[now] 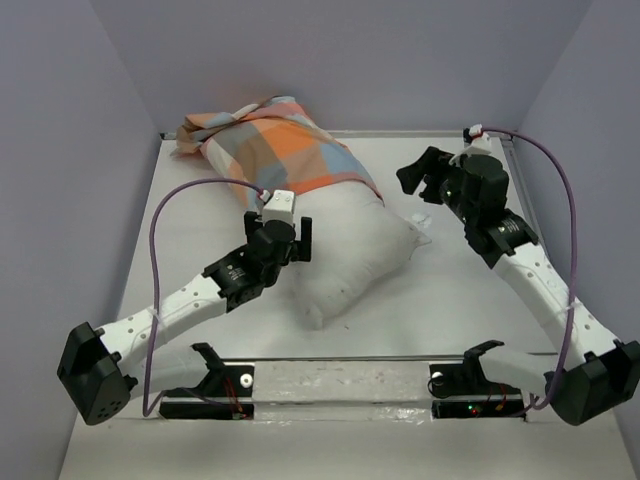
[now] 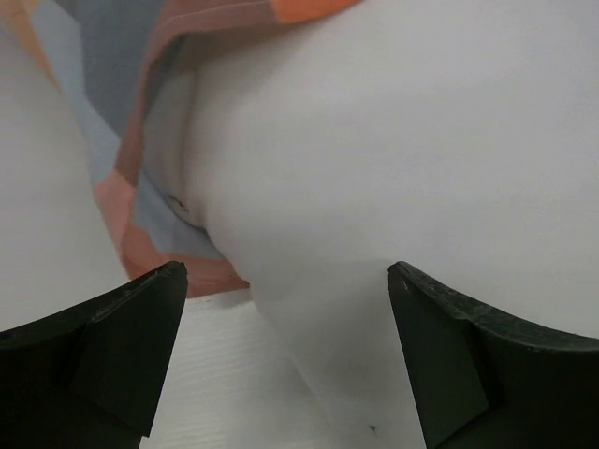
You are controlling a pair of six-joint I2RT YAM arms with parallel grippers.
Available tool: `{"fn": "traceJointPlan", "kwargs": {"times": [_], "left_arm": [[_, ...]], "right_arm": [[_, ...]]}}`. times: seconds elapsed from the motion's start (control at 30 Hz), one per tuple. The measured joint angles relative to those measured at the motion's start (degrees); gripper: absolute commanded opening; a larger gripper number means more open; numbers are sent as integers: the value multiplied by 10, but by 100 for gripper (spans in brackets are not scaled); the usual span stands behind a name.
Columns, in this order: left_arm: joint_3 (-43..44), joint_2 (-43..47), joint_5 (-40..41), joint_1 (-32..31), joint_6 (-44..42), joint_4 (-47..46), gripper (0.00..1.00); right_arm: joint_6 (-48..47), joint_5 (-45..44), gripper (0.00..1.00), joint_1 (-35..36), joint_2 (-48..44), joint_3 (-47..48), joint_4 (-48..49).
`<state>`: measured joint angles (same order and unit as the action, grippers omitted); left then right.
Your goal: Put the pillow into the pillowcase
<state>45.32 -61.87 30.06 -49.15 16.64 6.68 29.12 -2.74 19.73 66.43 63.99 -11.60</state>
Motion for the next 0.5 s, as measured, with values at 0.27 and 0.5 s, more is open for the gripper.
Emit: {"fn": "traceJointPlan", "kwargs": {"times": [0.27,0.5], "left_arm": [[-8,32,41,58,26,-29,99],[5,13,37,111,23,-36,99]], "right_arm": [[-47,4,82,160,-21,-18,-25],[-62,6,82,286,84,-19,-30]]}}
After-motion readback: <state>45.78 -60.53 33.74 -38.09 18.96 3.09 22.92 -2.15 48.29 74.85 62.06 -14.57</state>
